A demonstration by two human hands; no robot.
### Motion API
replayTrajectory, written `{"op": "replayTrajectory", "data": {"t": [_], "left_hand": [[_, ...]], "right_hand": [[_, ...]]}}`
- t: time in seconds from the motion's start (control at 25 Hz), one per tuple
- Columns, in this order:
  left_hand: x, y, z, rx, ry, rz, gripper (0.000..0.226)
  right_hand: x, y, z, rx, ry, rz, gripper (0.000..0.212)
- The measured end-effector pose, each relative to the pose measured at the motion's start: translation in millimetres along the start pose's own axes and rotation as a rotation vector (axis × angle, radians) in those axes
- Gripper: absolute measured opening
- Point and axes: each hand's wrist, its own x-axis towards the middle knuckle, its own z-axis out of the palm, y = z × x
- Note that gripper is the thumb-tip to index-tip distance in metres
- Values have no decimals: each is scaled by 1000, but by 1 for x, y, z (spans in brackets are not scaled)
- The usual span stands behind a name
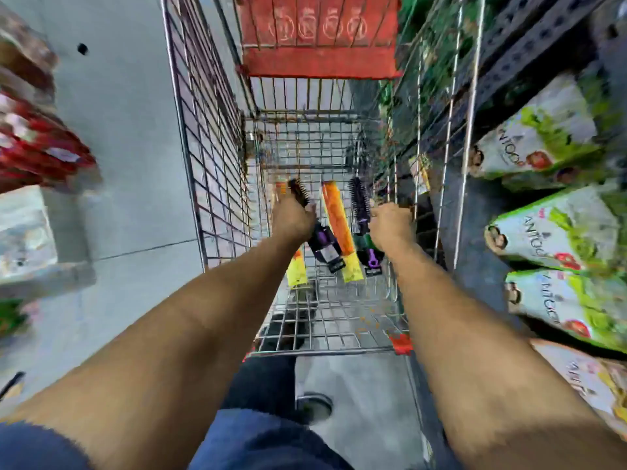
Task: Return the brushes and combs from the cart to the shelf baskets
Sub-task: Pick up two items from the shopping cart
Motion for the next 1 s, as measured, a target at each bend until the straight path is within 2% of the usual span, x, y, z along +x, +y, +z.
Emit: {"op": "replayTrajectory", "data": {"t": [0.12, 0.24, 0.4, 0.56, 0.68, 0.8, 1.0], "left_hand": [[14, -18, 21, -29, -53, -208, 29], [20, -27, 34, -75, -70, -337, 45], [27, -33, 56, -73, -119, -371, 49], [32, -38, 67, -44, -187, -332, 27], [37, -38, 69, -39, -211, -312, 24], [38, -44, 69, -116, -197, -345, 24], [31, -60, 63, -324, -170, -390, 22]], "right_hand": [[19, 5, 15, 19, -15, 154, 12], [25, 2, 26, 1, -61, 187, 12], [36, 2, 52, -47, -152, 180, 16], [42, 1, 63, -63, -159, 228, 8], [43, -4, 64, -137, -144, 247, 11], [44, -7, 64, -147, -141, 265, 11], [43, -6, 53, 13, -99, 303, 17]]}}
